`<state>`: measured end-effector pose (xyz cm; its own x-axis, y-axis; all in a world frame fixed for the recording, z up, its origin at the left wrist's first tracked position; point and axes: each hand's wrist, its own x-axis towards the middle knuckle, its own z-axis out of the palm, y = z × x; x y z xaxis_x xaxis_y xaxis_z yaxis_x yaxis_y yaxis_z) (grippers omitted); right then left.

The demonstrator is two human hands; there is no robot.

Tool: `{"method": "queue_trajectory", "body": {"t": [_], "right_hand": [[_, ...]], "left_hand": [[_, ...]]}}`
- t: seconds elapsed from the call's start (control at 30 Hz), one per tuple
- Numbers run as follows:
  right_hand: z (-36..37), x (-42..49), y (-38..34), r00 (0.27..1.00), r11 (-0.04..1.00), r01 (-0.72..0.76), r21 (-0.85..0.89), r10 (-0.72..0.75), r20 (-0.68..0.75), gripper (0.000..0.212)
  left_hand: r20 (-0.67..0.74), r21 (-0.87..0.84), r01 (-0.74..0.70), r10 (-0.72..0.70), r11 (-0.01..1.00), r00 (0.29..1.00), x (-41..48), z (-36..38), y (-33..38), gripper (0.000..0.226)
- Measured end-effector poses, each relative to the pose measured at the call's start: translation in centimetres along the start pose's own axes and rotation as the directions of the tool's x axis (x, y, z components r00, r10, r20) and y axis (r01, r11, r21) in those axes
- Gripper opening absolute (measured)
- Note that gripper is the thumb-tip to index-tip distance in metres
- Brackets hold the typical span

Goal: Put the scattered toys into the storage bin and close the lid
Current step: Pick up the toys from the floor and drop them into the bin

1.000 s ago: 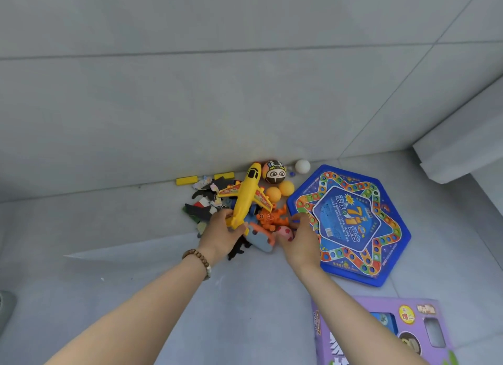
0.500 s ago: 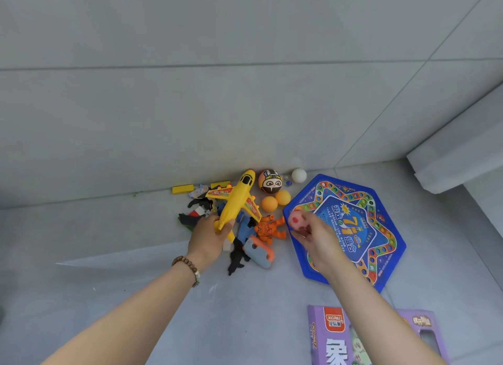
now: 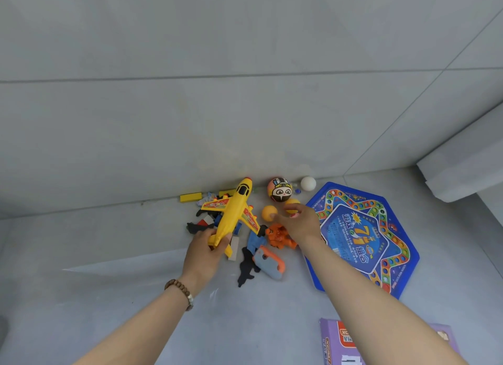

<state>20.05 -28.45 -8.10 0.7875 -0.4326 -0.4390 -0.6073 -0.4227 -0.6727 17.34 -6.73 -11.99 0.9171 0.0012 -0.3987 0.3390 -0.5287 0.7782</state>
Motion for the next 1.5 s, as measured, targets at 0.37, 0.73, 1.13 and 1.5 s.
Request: {"method": "queue_trajectory", "body": {"t": [0.37,0.73,1.13,1.5], "right_hand": [[2.5,-0.4,-2.6,0.993,0.968,0.008,-0.249,-0.036,-0.108,0.052],[4.1,0.9,-3.5,0.993,0.993,-0.116,0.019,0.115,0.014,0.041],[4.4,0.7,-2.9,0.964,0.968,-0.145,0.204,0.092,0.248,0.036],[5.0,-0.3,-1.7,0.973,0.992,0.102,-0.075,-0.084,0.215,0.039]], "left_hand": [[-0.018,0.040,0.000,0.000,0.999,1.000,-0.2,0.3,0.6,0.027],[0.054,0.079,-0.017,0.012,0.997,0.998,0.6,-0.2,0.7,0.020],[0.122,0.030,-0.003,-0.001,1.000,0.992,0.6,-1.2,0.5,0.024],[-0.024,0.012,0.006,-0.006,1.000,1.000,-1.6,-6.0,-2.2,0.020]]}}
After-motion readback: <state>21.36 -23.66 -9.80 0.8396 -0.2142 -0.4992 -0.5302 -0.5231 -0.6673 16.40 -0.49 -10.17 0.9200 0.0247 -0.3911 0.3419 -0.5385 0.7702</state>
